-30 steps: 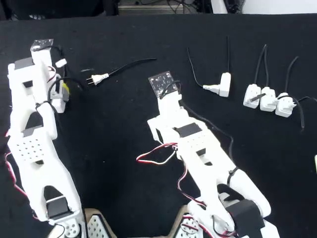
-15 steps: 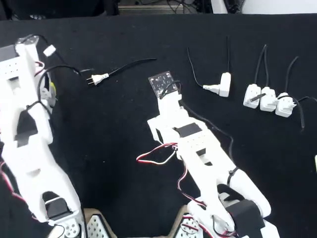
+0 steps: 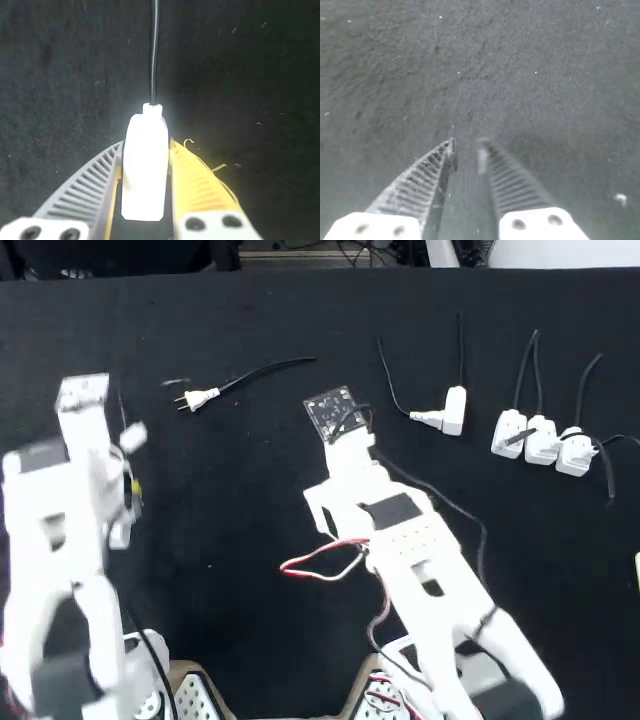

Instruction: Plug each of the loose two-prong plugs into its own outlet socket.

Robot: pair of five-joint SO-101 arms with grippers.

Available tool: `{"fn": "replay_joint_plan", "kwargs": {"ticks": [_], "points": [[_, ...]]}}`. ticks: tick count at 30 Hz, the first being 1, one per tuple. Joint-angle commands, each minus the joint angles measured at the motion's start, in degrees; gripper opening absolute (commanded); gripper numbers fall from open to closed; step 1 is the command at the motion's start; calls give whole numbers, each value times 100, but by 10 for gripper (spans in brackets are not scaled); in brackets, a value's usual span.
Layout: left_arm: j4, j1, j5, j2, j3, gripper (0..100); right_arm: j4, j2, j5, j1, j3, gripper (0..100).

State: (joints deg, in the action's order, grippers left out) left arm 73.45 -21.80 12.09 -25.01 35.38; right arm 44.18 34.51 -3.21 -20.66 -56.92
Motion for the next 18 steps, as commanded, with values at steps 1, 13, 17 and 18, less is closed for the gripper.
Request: {"fn": "replay_joint_plan", "kwargs": {"ticks": [1,13,17,18], "points": [[-782,-136,475,-1459,1710,41,316,892,-35,343,-462,35],[-1662,2044,35,-1732,2431,195,-1020,2466,-53,571,-2404,74],[-1037,2185,-88,-1679,1499,195,-1002,2554,-325,571,-2484,74],[-765,2158,-79,-1679,1235,195,-1002,2554,-343,571,-2484,74]]}}
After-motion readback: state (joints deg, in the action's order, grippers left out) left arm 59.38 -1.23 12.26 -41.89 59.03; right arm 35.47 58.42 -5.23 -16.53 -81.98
